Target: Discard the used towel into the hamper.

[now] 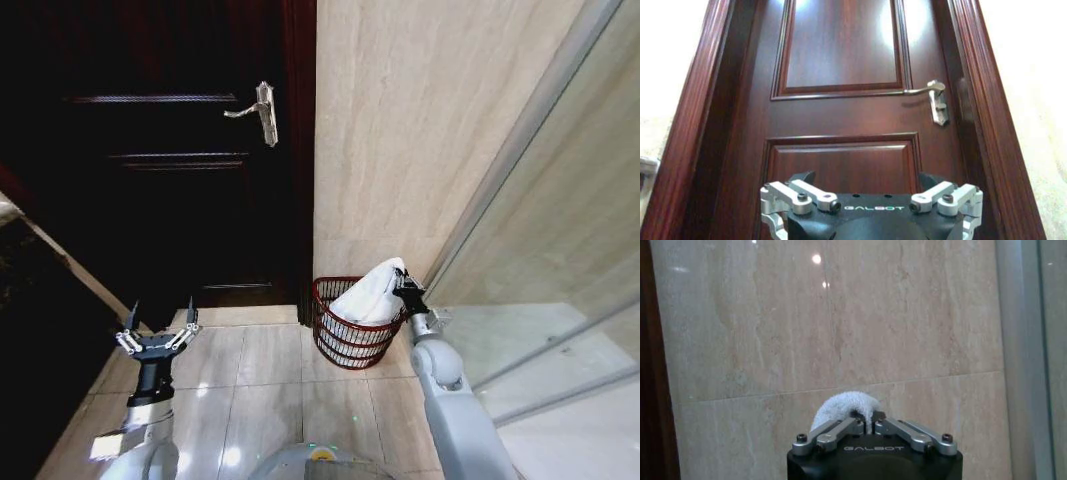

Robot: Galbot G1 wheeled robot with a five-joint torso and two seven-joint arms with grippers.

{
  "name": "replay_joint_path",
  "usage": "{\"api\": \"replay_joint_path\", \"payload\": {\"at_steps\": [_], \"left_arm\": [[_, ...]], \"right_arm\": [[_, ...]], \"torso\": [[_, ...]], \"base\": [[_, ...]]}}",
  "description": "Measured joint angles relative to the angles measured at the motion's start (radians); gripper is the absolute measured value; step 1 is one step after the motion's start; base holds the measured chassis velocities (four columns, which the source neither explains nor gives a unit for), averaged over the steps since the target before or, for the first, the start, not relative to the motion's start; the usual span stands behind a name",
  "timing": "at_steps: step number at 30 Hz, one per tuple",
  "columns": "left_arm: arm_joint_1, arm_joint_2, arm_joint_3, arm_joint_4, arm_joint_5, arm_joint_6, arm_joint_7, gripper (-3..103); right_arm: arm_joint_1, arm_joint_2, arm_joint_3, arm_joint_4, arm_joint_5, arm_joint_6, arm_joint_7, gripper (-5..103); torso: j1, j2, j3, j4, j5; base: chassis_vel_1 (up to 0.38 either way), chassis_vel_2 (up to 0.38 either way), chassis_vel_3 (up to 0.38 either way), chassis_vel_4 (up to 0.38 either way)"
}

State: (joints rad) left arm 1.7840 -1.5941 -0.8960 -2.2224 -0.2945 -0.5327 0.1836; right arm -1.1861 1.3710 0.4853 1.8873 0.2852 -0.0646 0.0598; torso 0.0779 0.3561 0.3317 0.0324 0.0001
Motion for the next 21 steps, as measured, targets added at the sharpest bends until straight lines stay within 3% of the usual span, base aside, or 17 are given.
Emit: {"api": "replay_joint_path", "payload": {"at_steps": [7, 9, 14, 21], "left_arm": [[0.004, -0.006, -0.004, -0.023, -0.014, 0.032, 0.000, 100], [0.004, -0.010, -0.013, -0.030, -0.025, 0.041, -0.002, 100], [0.011, -0.013, -0.036, -0.028, -0.055, 0.042, -0.004, 100], [0.019, 0.012, -0.099, -0.003, -0.108, 0.039, -0.005, 100]], "right_arm": [[-0.013, -0.061, -0.037, 0.059, 0.057, -0.122, 0.059, 3], [0.018, -0.108, -0.072, 0.055, 0.122, -0.178, 0.102, 3], [0.119, -0.161, -0.138, -0.022, 0.187, -0.217, 0.122, 3], [0.200, -0.174, -0.211, -0.107, 0.236, -0.267, 0.153, 3]], "torso": [[0.000, 0.000, 0.000, 0.0000, -0.0002], [0.000, 0.000, 0.000, -0.0002, 0.0000], [0.000, 0.000, 0.000, 0.0000, 0.0000], [0.000, 0.000, 0.000, 0.0002, 0.0000]], "base": [[0.000, 0.000, 0.000, 0.000], [0.000, 0.000, 0.000, 0.000], [0.000, 0.000, 0.000, 0.000], [0.000, 0.000, 0.000, 0.000]]}}
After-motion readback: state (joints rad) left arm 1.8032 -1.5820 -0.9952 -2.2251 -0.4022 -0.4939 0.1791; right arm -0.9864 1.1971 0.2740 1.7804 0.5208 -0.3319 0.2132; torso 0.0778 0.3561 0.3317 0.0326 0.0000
